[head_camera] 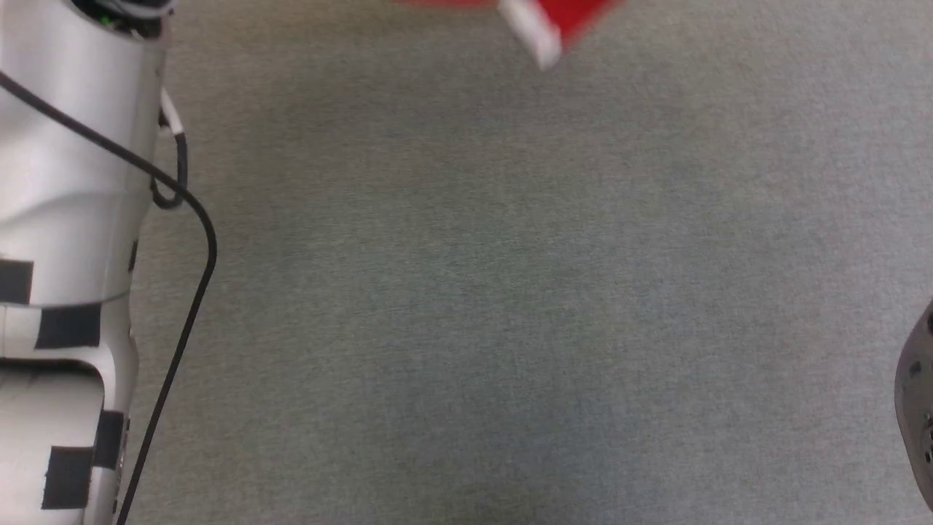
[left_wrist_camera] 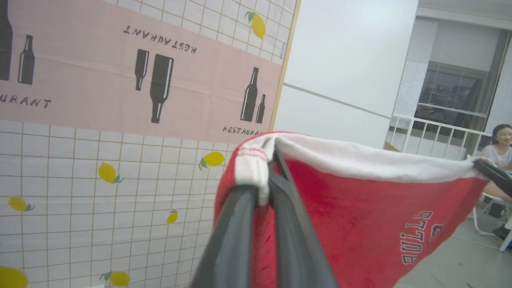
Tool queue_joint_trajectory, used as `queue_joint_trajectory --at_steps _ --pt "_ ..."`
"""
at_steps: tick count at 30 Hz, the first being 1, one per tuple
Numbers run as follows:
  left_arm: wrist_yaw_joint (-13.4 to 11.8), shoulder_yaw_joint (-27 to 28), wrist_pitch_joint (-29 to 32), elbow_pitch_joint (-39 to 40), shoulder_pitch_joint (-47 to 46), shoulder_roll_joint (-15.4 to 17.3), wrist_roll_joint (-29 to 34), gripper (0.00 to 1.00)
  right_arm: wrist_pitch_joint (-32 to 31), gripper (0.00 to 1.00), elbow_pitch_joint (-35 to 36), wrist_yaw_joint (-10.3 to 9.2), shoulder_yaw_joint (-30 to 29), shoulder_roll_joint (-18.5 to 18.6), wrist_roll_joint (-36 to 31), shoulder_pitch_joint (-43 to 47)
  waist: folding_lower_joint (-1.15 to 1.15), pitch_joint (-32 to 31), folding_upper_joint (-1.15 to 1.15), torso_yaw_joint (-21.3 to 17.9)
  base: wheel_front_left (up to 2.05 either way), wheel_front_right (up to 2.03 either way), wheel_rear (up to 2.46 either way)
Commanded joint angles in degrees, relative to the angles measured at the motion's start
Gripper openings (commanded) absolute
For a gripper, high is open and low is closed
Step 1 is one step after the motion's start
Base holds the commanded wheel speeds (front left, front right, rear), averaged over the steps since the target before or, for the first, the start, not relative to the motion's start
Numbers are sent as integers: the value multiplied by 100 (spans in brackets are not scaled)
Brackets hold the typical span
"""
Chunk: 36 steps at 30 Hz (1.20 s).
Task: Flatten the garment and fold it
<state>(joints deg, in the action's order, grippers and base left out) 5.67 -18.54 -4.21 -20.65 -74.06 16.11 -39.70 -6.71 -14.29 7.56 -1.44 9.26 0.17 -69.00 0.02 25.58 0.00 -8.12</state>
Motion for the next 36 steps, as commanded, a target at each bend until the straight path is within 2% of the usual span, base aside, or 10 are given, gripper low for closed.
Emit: queue_joint_trajectory --at_steps 1,5,9,15,22,28,36 --pt "6 35 -170 -53 -120 -23 96 0 173 0 -67 -8 -30 -38 -64 -123 -2 85 0 -93 0 0 0" --pt "78 -51 -432 -238 79 -12 68 0 395 0 -265 -8 -51 -74 -105 -7 -2 9 0 -44 0 0 0" --pt "138 -390 -321 -406 791 121 3 0 288 0 -482 -8 221 12 58 687 -2 -170 0 37 0 0 0" --pt "175 -1052 245 -391 2517 436 -468 0 -176 0 -480 -8 749 99 852 2427 -2 -570 0 115 0 0 0" --pt "164 -1580 694 301 4634 692 -1166 0 -892 0 388 -8 757 342 1605 4731 -2 -1026 0 281 0 0 0" --pt "-129 -1809 977 858 5876 767 -1521 0 -1503 0 1152 -8 170 182 1687 6439 -2 -1329 0 434 0 0 0" --pt "-612 -1985 1319 1502 6882 1177 -1624 0 -2730 0 1964 -8 -209 -174 1404 7903 -2 -1591 0 470 0 0 0"
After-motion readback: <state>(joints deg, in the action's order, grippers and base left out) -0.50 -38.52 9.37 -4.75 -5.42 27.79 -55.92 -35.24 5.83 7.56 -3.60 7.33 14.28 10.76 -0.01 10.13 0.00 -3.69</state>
